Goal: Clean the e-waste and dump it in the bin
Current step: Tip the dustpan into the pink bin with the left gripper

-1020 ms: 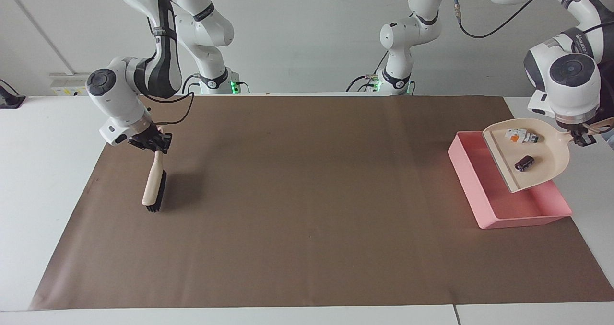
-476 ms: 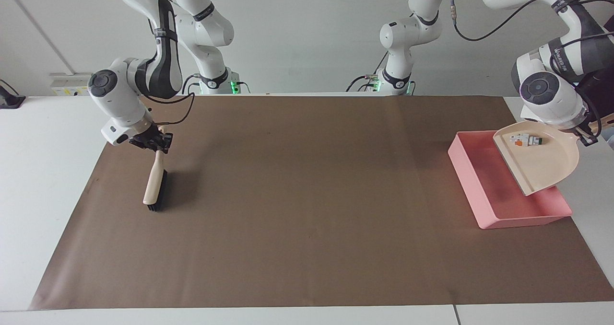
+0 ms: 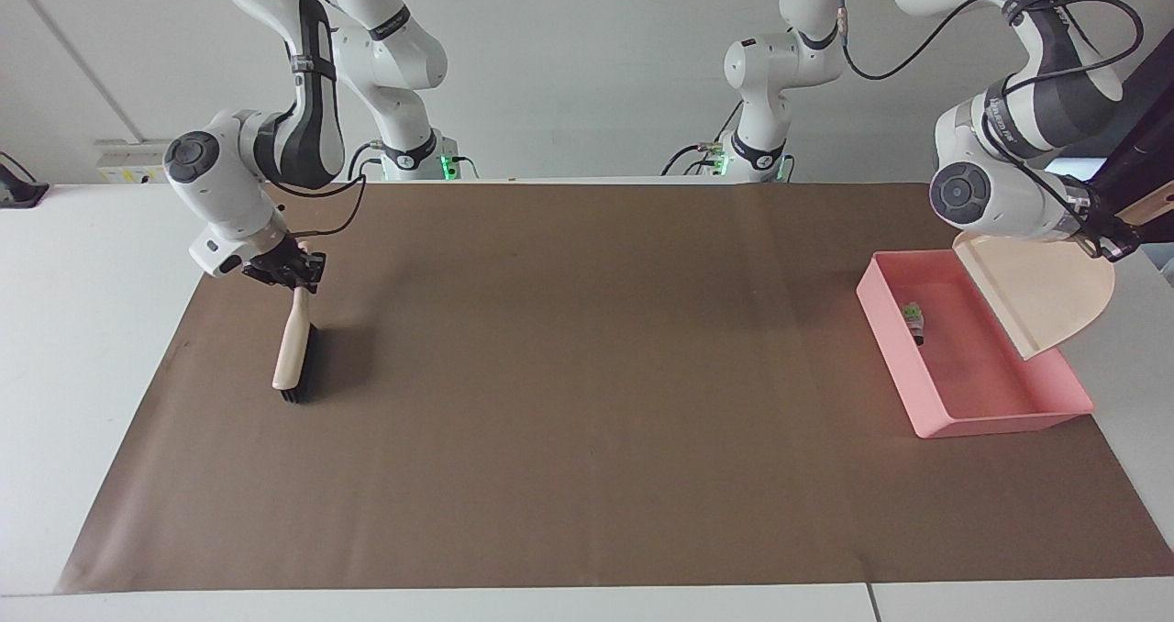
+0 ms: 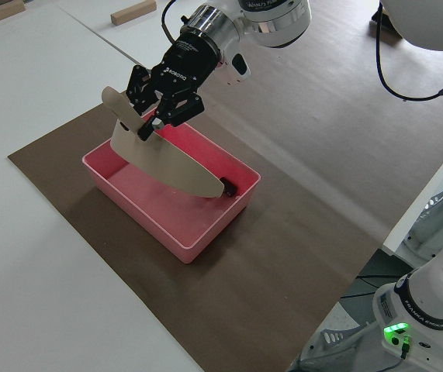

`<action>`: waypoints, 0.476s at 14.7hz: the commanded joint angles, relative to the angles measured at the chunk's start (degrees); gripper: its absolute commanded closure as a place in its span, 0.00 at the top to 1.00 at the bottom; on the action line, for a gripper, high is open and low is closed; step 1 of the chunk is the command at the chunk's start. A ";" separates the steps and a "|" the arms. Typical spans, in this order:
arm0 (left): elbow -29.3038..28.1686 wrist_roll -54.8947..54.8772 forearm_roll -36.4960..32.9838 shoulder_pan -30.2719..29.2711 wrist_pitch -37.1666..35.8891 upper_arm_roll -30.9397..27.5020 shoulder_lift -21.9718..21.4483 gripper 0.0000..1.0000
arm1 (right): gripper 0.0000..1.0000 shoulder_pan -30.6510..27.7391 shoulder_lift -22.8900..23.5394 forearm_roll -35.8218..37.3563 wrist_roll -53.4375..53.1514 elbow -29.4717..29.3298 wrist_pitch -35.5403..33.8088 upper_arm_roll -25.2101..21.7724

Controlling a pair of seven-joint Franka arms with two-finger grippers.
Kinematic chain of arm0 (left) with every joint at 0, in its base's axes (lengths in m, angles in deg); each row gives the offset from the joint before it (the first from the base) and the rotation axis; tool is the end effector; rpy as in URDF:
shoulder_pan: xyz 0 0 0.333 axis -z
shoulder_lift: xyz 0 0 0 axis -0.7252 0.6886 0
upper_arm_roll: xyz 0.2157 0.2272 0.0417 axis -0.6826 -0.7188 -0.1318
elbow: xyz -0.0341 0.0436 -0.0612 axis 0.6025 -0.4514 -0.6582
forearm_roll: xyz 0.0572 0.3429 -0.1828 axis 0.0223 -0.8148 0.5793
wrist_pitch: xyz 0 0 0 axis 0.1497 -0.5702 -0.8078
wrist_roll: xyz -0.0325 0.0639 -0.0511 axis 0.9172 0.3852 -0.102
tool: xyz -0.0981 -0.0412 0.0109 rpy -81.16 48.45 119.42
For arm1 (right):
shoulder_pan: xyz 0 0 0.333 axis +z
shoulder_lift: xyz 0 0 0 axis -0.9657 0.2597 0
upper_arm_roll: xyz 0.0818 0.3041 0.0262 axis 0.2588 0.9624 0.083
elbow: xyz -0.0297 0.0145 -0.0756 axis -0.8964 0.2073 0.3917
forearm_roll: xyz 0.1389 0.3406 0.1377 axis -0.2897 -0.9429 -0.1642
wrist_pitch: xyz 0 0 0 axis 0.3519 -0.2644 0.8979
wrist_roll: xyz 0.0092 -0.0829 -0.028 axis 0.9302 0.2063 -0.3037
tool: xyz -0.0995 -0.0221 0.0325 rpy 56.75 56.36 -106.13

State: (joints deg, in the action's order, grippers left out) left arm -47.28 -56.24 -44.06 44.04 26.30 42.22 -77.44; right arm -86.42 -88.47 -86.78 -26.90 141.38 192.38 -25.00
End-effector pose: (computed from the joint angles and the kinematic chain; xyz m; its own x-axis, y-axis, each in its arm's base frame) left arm 0.5718 0.1117 0.5039 -0.0053 -0.3156 -0.9489 -0.9985 -0.0500 0.0222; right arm 0.4643 -0.1112 0.3354 0.9928 0.0444 -0.1113 0.0444 -0.9990 -0.0025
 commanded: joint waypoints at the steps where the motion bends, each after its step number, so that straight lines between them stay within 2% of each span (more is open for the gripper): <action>1: 0.44 -3.88 -0.27 0.42 -0.84 -0.09 -4.27 0.00 | 0.14 -1.10 -1.51 0.04 0.99 1.54 1.21 0.89; 2: 0.71 -4.68 1.65 0.42 -0.57 -0.09 -5.24 0.00 | 0.22 -1.10 -1.51 0.04 0.99 1.54 1.21 0.89; 4: 2.11 -4.95 10.15 0.51 -0.39 -0.09 -6.21 0.00 | 0.36 -1.10 -1.51 0.04 0.99 1.54 1.21 0.89; 5: 2.29 -5.13 12.46 0.51 -0.48 -0.09 -6.39 0.00 | 0.42 -1.10 -1.51 0.04 1.08 1.54 1.21 0.89; 6: 2.12 -5.57 13.61 0.77 -0.48 0.08 -6.65 0.00 | 0.53 -1.10 -1.51 0.04 1.08 1.54 1.21 0.89; 7: 1.86 -6.27 15.97 1.64 -0.39 0.34 -6.83 0.00 | 0.58 -1.10 -1.51 0.04 1.08 1.54 1.21 0.89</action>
State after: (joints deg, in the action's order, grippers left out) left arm -45.48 -61.10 -31.67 44.21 26.31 42.43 -83.82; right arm -86.42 -88.53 -86.78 -26.90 141.44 192.41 -24.94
